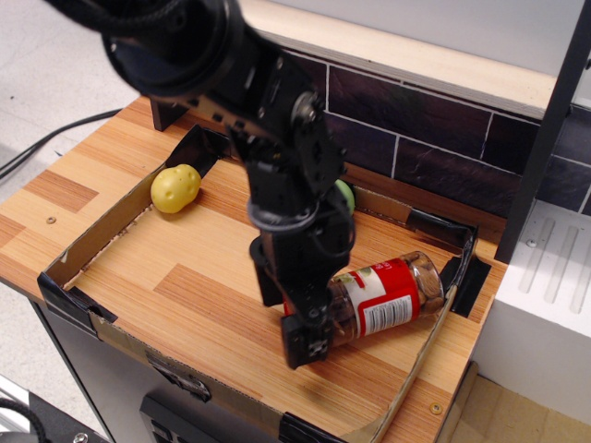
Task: Topple basil bottle
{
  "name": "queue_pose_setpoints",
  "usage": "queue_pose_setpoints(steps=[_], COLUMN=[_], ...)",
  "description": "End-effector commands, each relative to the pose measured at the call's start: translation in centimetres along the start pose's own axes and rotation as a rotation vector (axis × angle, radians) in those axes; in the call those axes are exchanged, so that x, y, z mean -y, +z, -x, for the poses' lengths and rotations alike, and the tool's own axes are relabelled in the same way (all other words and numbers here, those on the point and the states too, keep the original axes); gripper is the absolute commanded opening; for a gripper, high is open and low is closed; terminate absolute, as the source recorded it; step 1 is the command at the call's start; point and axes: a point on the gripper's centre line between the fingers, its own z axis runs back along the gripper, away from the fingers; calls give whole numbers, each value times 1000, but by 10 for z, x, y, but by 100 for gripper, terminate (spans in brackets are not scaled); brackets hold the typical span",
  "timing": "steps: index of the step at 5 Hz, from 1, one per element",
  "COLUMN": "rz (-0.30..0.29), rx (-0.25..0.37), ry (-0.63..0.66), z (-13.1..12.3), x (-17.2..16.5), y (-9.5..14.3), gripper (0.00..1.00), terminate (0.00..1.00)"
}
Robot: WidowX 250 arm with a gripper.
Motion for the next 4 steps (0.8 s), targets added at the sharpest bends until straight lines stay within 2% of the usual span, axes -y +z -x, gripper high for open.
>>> queue_pose_setpoints(steps=[1, 2, 3, 4], rz=[-37, -72, -72, -72], rx=[57, 92, 92, 92], ry=[55, 85, 85, 85], z=[-10, -16, -16, -16], x=[-6, -2, -2, -2], y=[55, 74, 74, 74], gripper=[100, 100, 100, 100], terminate=[0, 0, 0, 100])
